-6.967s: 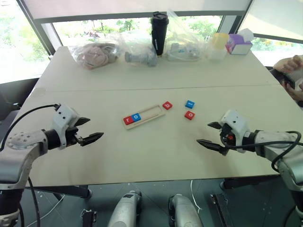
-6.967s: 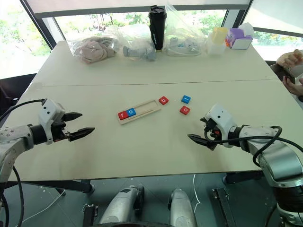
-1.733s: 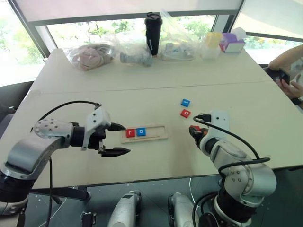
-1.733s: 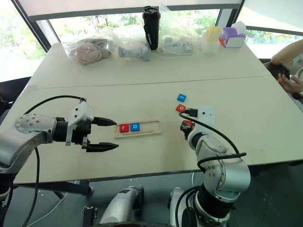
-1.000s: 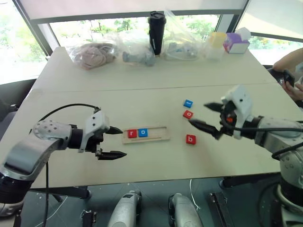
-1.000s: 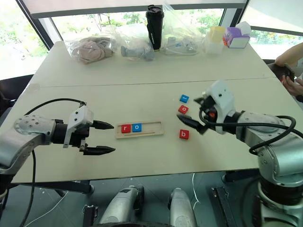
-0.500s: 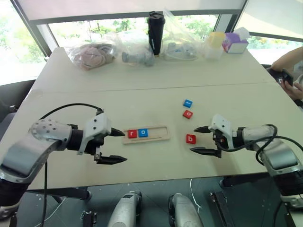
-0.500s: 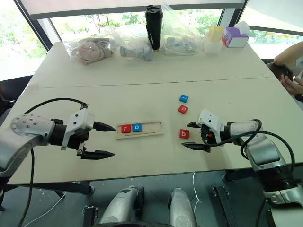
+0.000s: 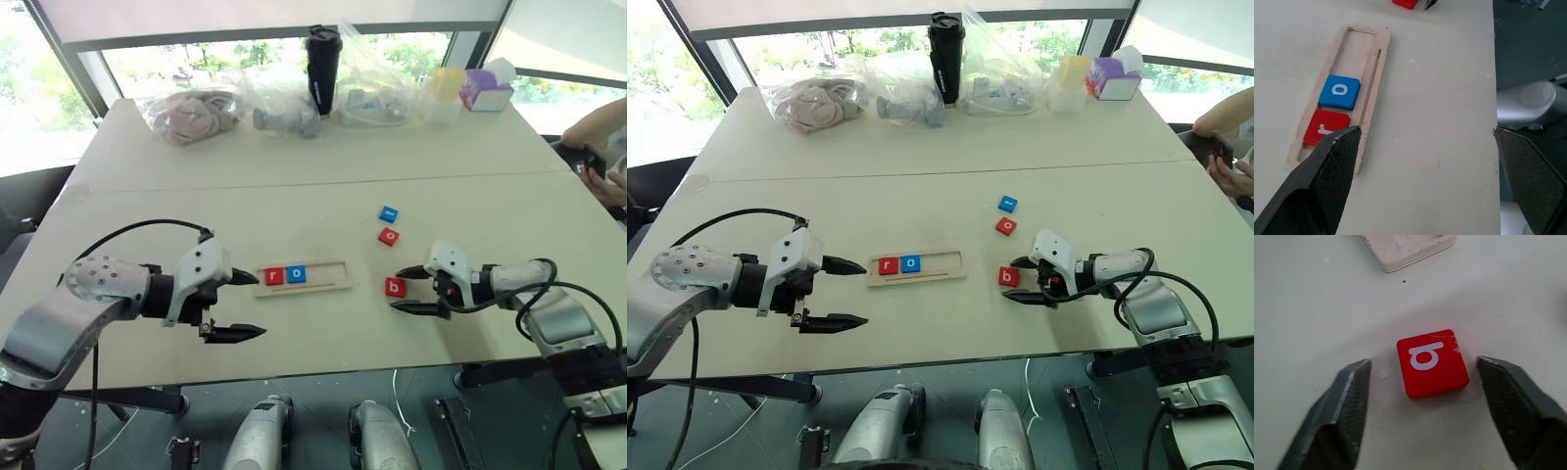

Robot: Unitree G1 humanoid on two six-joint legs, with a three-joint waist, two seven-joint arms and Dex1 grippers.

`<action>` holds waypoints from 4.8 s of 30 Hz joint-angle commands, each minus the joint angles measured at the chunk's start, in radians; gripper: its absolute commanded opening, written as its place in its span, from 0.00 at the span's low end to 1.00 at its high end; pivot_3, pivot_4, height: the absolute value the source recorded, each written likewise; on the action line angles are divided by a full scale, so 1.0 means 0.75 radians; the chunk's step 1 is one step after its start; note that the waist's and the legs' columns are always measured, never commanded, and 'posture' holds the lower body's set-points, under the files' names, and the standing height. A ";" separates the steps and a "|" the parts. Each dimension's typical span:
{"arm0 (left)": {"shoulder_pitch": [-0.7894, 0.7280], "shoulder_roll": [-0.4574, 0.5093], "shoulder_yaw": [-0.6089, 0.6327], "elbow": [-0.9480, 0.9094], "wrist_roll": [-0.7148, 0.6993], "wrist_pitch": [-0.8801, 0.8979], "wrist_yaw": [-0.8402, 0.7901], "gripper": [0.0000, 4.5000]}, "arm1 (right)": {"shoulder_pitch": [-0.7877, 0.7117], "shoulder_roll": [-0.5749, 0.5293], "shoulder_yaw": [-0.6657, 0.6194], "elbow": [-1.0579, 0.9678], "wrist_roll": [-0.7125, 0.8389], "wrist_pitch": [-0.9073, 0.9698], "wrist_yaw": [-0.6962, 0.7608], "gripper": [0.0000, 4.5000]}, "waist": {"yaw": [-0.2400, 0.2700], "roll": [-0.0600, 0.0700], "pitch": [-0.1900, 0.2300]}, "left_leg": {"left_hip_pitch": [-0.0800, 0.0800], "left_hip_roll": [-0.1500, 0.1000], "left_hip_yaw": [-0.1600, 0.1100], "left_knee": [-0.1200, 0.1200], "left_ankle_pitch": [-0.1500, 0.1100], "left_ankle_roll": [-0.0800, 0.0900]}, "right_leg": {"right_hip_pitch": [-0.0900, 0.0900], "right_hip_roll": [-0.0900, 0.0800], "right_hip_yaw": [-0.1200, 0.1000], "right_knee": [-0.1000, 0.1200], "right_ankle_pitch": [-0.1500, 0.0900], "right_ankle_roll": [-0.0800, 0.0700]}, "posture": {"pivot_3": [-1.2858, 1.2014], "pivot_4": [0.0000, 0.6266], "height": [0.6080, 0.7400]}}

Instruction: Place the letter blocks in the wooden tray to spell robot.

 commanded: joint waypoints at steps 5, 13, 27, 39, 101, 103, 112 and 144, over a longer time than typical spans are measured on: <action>0.003 0.037 0.072 -0.008 -0.008 -0.008 0.003 1.00 | -0.064 0.017 -0.024 0.012 0.008 -0.023 0.006 0.26 | -0.001 0.000 0.000 | 0.000 0.000 0.000 0.001 0.000 0.000 | 0.000 0.000 0.000 0.002 0.000 0.000 | 0.52 0.24 1.00; 0.101 0.136 0.183 0.108 0.087 -0.069 0.016 1.00 | -0.355 0.134 0.133 -0.171 0.083 0.200 0.141 0.26 | -0.012 0.001 0.000 | 0.001 0.001 0.000 0.002 0.000 0.000 | -0.005 0.001 0.002 0.010 0.000 0.000 | 0.52 0.24 1.00; 0.194 0.130 0.290 0.016 0.047 -0.012 0.073 1.00 | -0.712 0.448 0.420 0.485 -0.243 -0.157 0.178 0.26 | -0.009 0.000 0.000 | -0.001 -0.002 0.001 0.001 -0.001 -0.005 | -0.016 0.002 0.003 0.016 0.002 0.004 | 0.52 0.24 1.00; 0.169 0.099 0.279 -0.007 0.023 0.021 0.139 1.00 | -0.820 0.563 0.396 0.750 -0.296 -0.267 0.215 0.26 | -0.012 0.000 0.000 | 0.000 0.001 0.001 0.000 0.002 -0.008 | -0.017 0.007 0.003 0.018 0.003 0.004 | 0.52 0.24 1.00; 0.112 0.039 0.203 0.032 0.051 0.003 0.195 1.00 | -0.850 0.674 0.163 0.707 -0.251 -0.180 -0.028 0.99 | -0.013 0.000 0.000 | 0.001 0.000 0.001 -0.001 0.003 -0.010 | -0.018 0.007 0.004 0.020 0.004 0.004 | 0.52 0.24 1.00; 0.113 0.038 0.203 0.034 0.051 0.002 0.195 1.00 | -0.831 0.664 0.144 0.676 -0.253 -0.171 -0.054 0.99 | -0.013 0.000 0.000 | 0.001 0.000 0.001 -0.001 0.003 -0.010 | -0.018 0.007 0.004 0.020 0.004 0.004 | 0.52 0.24 1.00; 0.079 0.030 0.171 0.046 0.055 0.002 0.193 1.00 | -0.810 0.670 0.159 0.796 -0.348 -0.273 -0.220 0.99 | -0.015 0.000 0.000 | 0.001 0.000 0.001 -0.001 0.003 -0.010 | -0.018 0.007 0.004 0.020 0.004 0.004 | 0.52 0.24 1.00; 0.012 -0.038 0.207 -0.009 -0.063 0.069 0.203 1.00 | -0.840 0.588 -0.126 0.695 -0.220 -0.151 -0.481 0.99 | -0.003 0.000 0.000 | 0.000 0.000 0.000 -0.001 0.004 -0.011 | -0.017 0.008 0.005 0.021 0.004 0.004 | 0.52 0.24 1.00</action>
